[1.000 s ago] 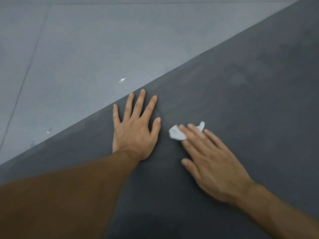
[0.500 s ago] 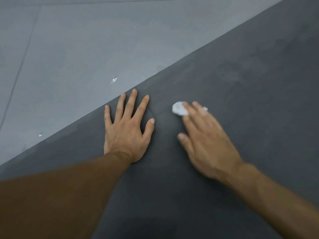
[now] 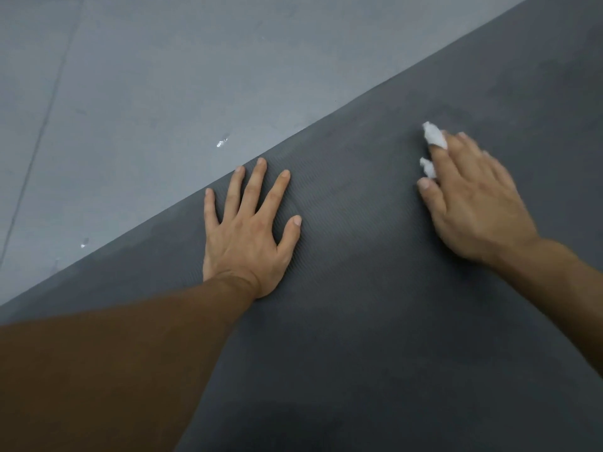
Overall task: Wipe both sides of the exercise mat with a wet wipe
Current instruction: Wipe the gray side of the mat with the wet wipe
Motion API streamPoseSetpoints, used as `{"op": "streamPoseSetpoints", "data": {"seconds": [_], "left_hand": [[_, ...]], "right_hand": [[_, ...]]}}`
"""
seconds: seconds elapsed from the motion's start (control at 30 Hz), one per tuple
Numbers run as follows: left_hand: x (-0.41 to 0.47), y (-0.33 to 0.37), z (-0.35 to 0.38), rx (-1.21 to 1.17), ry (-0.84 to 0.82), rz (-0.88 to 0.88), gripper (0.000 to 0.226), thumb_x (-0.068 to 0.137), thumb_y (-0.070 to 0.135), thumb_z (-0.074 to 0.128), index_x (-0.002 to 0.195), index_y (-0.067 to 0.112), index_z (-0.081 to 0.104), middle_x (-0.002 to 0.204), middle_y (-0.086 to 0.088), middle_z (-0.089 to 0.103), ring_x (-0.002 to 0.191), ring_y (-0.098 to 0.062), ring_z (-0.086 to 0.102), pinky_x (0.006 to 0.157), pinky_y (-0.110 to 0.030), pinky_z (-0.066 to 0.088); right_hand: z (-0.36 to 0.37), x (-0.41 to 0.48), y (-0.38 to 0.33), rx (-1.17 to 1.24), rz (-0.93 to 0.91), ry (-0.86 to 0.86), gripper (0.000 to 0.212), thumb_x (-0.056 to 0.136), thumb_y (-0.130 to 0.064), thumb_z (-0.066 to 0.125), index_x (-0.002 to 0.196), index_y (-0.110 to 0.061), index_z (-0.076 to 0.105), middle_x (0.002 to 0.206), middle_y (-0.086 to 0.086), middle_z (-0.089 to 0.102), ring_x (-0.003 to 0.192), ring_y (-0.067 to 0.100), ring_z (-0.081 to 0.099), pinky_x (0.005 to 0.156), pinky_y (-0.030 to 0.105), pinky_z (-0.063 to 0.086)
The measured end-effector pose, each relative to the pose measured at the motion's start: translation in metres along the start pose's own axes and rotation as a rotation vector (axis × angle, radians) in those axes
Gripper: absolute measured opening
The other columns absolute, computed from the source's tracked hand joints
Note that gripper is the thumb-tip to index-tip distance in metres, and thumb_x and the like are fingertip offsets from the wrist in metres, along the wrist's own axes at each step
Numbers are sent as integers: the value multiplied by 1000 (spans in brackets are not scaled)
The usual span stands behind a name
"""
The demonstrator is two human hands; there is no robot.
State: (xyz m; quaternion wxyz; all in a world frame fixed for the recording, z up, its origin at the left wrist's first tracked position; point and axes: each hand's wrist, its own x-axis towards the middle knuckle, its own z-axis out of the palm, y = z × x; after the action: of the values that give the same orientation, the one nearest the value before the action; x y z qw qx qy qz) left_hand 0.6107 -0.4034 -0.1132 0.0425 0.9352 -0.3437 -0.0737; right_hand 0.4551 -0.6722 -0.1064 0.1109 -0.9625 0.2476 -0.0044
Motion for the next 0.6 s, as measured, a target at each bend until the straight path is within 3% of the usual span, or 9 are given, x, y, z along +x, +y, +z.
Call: {"op": "streamPoseSetpoints", "data": {"seconds": [0.1,0.23,0.37,0.5,0.6], "left_hand": [[0,0,0,5,-1,0,68,100,65,13,164,42,5,173,10,-4,159,-16,-8,127,-57,-3],[0,0,-1,2,2,4,68,100,65,13,164,42,7,174,10,-2,160,-16,-8,127,-58,-2],[0,0,0,1,3,5,68,100,65,14,164,42,6,173,11,-3,159,-15,-8,127,-58,-2],[0,0,1,-2,18,4,68,100,65,15,164,43,7,173,11,-1,160,-15,-6,127,-58,0],[0,0,1,-4,18,3,68,100,65,15,164,43,8,173,11,0,160,-15,-5,127,-58,0]], "right_hand": [[1,13,5,56,12,-25,71,104,-50,22,163,-10,22,169,10,23,158,31,16,128,50,19],[5,-12,-27,39,-79,-82,72,105,-49,22,164,-8,19,173,5,15,160,22,7,128,35,7],[10,-52,-66,29,-282,-127,68,107,-46,28,162,-7,26,172,4,18,160,20,6,128,44,19],[15,-88,-88,-15,-466,-190,66,110,-47,25,162,-8,28,173,3,14,161,18,2,129,42,20],[14,-80,-76,-38,-458,-144,64,110,-45,26,162,-8,29,172,4,19,160,18,10,128,41,20]]}}
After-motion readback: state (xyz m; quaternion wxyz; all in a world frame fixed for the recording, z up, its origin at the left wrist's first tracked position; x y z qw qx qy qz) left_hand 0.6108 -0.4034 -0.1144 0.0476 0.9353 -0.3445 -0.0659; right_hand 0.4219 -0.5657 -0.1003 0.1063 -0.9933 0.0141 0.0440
